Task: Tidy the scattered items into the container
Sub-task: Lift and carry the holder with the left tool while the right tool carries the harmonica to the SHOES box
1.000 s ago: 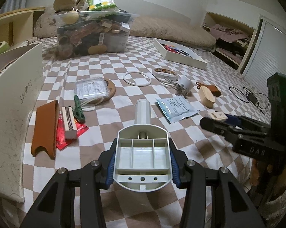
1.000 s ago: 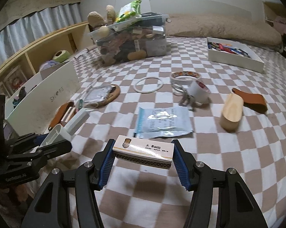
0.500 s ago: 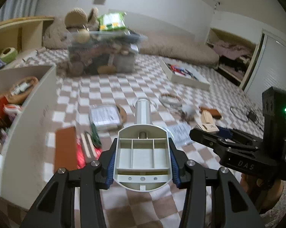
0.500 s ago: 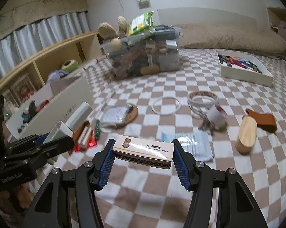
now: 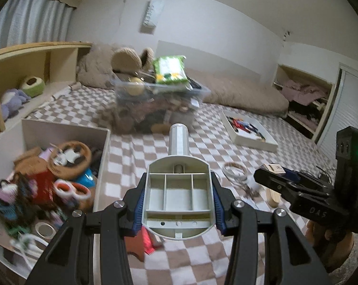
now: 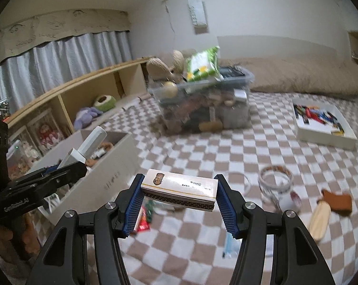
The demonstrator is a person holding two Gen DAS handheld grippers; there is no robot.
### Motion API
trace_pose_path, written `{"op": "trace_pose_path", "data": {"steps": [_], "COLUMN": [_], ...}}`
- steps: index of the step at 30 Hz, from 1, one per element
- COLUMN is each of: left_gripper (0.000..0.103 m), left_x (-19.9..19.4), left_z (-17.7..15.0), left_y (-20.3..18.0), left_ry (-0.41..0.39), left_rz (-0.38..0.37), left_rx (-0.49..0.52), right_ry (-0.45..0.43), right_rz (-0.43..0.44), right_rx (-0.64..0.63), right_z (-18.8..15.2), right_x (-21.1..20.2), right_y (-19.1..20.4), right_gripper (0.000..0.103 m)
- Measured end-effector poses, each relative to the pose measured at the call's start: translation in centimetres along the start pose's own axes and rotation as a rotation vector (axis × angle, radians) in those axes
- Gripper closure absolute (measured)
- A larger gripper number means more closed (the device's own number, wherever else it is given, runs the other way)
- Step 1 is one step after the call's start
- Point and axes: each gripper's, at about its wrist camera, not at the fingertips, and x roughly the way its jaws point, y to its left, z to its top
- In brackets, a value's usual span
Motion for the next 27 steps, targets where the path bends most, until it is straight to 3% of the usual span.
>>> {"op": "trace_pose_path", "data": {"steps": [11, 27], "left_gripper": [0.057, 0.057], "left_x": [-1.4, -3.5], "left_z": [4.2, 8.3], "left_y": [3.8, 10.5], "left_ry": [-0.087, -0.147], "left_rz": [0.028, 0.159], "left_rx": [-0.091, -0.043], "right_ry": [-0.050, -0.041], "right_rz": [0.063, 0.118], "right_rx": [0.003, -0.058], "right_z": [4.4, 8.0], "right_x": [0.9, 4.6], "right_y": [2.4, 6.8], "right_gripper": [0.043, 0.043]}}
